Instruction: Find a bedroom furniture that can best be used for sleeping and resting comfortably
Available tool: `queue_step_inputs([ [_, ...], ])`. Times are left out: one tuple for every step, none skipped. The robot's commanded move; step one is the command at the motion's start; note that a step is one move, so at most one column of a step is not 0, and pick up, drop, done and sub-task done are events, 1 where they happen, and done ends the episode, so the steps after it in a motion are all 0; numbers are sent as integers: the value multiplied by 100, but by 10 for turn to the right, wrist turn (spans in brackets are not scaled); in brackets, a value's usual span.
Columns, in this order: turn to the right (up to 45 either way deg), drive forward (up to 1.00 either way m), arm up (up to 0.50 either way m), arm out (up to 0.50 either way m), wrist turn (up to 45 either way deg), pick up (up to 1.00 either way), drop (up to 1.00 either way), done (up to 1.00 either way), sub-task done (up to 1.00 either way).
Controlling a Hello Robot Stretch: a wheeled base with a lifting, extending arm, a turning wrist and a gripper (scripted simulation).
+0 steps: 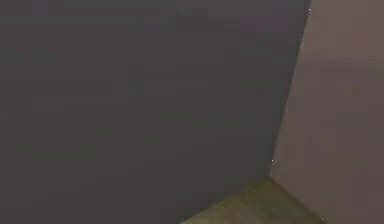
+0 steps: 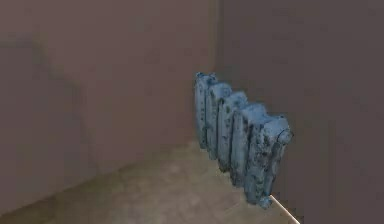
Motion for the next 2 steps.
queue_step_inputs([
  [-450,0,0,0,0,0,0,0,0],
  [-450,0,0,0,0,0,0,0,0],
])
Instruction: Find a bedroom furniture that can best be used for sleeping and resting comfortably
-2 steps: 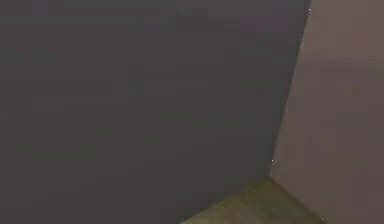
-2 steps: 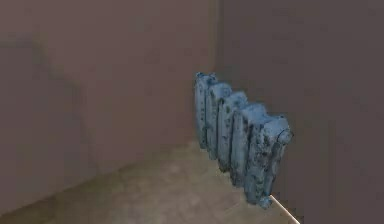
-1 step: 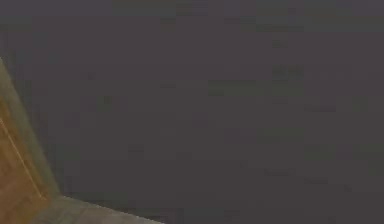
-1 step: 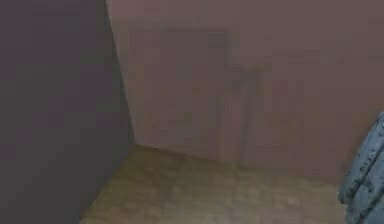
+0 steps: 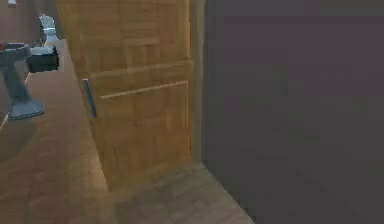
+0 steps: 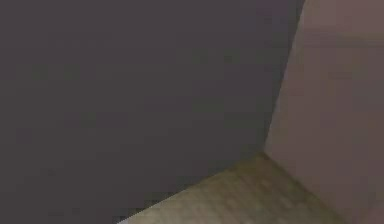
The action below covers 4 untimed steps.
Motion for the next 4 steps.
queue_step_inputs([
  [-450,0,0,0,0,0,0,0,0],
  [-120,0,0,0,0,0,0,0,0],
  [0,100,0,0,0,0,0,0,0],
  [-150,0,0,0,0,0,0,0,0],
])
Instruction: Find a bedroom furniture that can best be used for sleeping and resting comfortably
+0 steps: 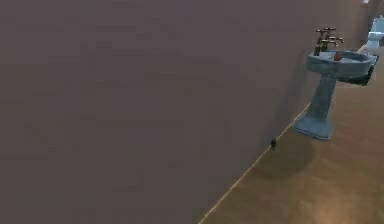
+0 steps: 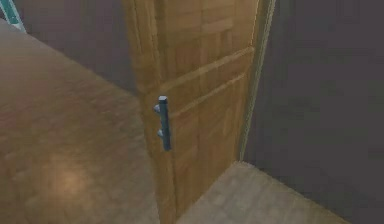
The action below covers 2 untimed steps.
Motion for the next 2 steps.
queue_step_inputs([
  [0,20,0,0,0,0,0,0,0],
  [390,0,0,0,0,0,0,0,0],
])
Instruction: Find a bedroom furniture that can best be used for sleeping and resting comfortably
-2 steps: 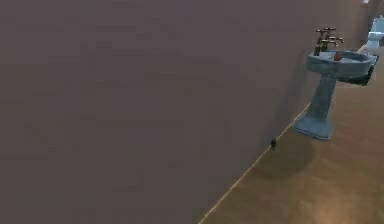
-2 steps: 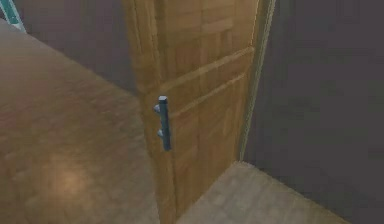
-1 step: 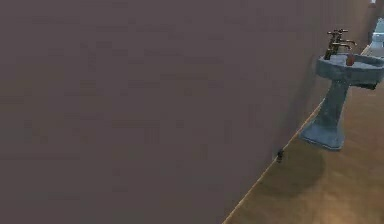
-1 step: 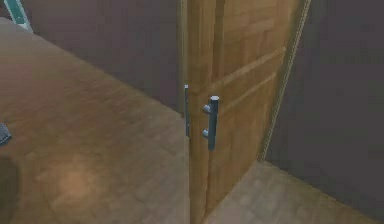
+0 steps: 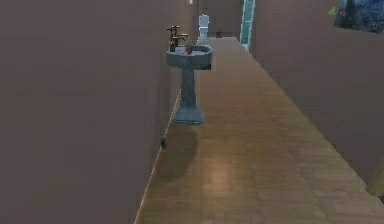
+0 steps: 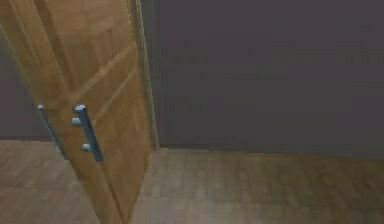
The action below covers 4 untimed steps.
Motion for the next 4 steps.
queue_step_inputs([
  [0,30,0,0,0,0,0,0,0],
  [450,0,0,0,0,0,0,0,0],
  [0,75,0,0,0,0,0,0,0],
  [450,0,0,0,0,0,0,0,0],
])
